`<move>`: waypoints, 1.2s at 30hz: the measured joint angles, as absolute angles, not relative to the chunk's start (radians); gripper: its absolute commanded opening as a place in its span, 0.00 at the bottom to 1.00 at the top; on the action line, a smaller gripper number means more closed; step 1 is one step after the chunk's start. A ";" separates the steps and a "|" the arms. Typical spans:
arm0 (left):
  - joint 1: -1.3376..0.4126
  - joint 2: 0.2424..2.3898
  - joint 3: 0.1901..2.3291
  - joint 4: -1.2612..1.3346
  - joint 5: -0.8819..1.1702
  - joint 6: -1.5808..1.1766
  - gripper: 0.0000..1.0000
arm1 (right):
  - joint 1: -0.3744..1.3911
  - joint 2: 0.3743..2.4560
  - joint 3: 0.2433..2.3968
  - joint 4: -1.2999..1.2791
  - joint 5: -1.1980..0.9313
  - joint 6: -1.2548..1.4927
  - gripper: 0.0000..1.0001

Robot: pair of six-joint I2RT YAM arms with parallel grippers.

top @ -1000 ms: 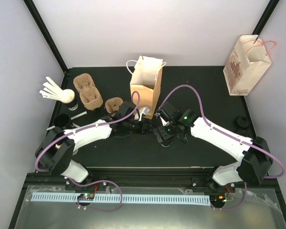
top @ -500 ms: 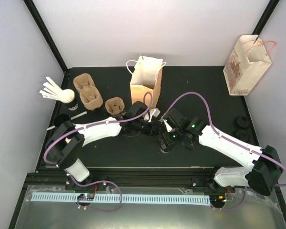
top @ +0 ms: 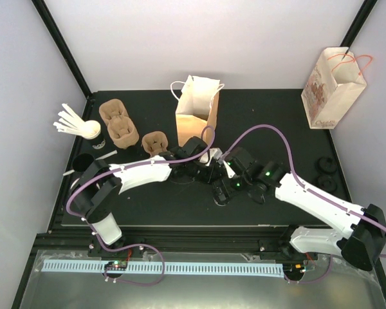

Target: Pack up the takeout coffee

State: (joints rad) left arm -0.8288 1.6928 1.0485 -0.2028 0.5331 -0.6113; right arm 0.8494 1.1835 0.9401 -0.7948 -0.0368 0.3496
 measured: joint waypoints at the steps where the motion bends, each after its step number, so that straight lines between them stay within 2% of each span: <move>1: -0.830 1.693 1.050 -0.205 0.527 -0.609 0.63 | 0.851 1.180 0.940 -0.795 -0.031 0.350 0.98; 4: -0.833 1.692 1.051 -0.204 0.516 -0.606 0.63 | 0.854 1.164 0.940 -0.801 -0.013 0.350 0.98; 7: -0.833 1.688 1.050 -0.200 0.502 -0.606 0.68 | 0.857 1.122 0.940 -0.802 0.011 0.354 0.96; 17: -0.854 1.591 1.047 -0.306 0.465 -0.567 0.79 | 0.847 0.989 0.940 -0.726 0.126 0.434 0.78; 21: -0.850 1.534 1.045 -0.318 0.459 -0.562 0.81 | 0.829 0.984 0.940 -0.732 0.117 0.456 0.75; 28: -0.885 1.431 1.031 -0.331 0.430 -0.500 0.76 | 0.617 0.947 0.858 -0.674 -0.075 0.477 0.68; 32: -0.992 1.438 1.095 -0.455 0.269 -0.417 0.80 | 0.480 0.926 0.750 -0.595 -0.253 0.478 0.69; 34: -1.052 1.490 1.195 -0.558 0.150 -0.379 0.80 | 0.458 0.905 0.693 -0.558 -0.311 0.479 0.69; 36: -1.086 1.509 1.225 -0.586 0.115 -0.369 0.81 | 0.442 0.887 0.659 -0.534 -0.353 0.482 0.68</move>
State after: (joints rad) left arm -1.0863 1.5089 1.2251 -0.5861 0.1146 -0.3691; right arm 0.4423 0.8871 0.6590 -0.5343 -0.3531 0.4820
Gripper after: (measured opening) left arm 0.802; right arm 0.692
